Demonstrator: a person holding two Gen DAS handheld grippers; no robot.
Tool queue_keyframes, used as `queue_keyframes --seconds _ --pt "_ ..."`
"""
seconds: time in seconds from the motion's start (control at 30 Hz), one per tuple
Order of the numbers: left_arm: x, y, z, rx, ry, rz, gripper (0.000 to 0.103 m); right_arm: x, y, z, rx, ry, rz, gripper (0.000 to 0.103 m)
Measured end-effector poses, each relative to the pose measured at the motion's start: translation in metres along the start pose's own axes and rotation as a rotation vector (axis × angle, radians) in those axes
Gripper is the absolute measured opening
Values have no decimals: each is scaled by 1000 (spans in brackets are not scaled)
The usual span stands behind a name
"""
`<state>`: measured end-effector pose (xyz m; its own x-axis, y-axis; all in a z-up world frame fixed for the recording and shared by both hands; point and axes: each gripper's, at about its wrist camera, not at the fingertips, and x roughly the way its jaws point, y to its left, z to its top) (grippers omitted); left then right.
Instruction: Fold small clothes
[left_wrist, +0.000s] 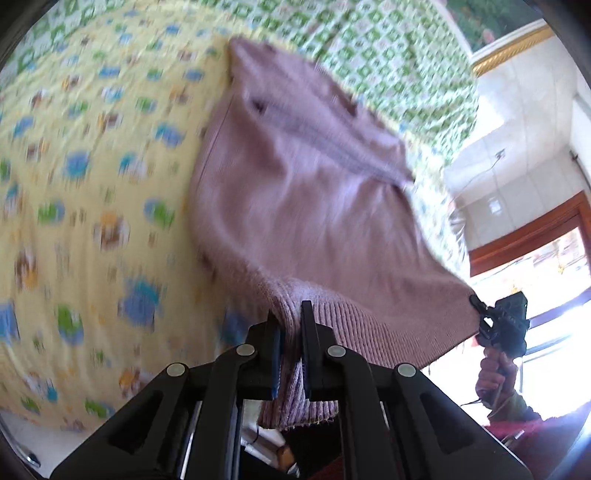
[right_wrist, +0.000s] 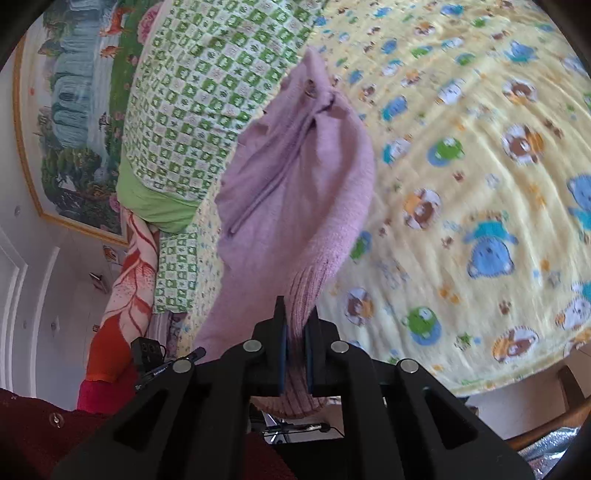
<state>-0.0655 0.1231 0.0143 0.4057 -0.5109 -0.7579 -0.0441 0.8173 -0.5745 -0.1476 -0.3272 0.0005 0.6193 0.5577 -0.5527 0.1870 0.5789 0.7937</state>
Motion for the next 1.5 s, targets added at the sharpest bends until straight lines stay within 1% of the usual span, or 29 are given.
queue_keyframes --seconds 0.07,0.13,0.23,0.3,0.4,0.43,0.53,0.63,0.8,0.97,1.1,1.27,1.37,1.5 --pt "-3 -9 25 17 -47 -8 7 2 15 16 -28 -27 26 8" --pt "-1 -17 51 29 -92 0 7 7 27 33 -52 -54 41 8" --pt "3 -17 89 18 -141 10 7 17 40 62 -76 -100 49 8" --pt "8 -19 119 19 -180 29 7 28 48 84 -91 -133 41 8" --pt "14 -22 158 18 -218 39 7 45 58 117 -119 -169 17 8" --pt "19 -25 177 19 -230 49 7 53 61 130 -126 -181 9 8" --pt "29 -29 214 21 -253 65 7 72 67 165 -137 -199 -8 8" --pt "48 -30 253 18 -258 87 7 91 70 198 -139 -215 -25 8" --pt "83 -27 298 16 -246 120 7 124 67 248 -125 -219 -48 8" --pt "115 -17 332 -7 -230 146 7 157 60 288 -129 -193 -82 8" --pt "138 -1 353 -32 -218 163 7 183 43 314 -102 -172 -107 8" --pt "169 17 373 -58 -199 190 7 208 24 337 -76 -158 -128 8" --pt "189 27 379 -75 -181 223 7 224 13 346 -66 -141 -164 10" --pt "202 31 384 -83 -167 258 13 238 1 352 -37 -116 -199 12"
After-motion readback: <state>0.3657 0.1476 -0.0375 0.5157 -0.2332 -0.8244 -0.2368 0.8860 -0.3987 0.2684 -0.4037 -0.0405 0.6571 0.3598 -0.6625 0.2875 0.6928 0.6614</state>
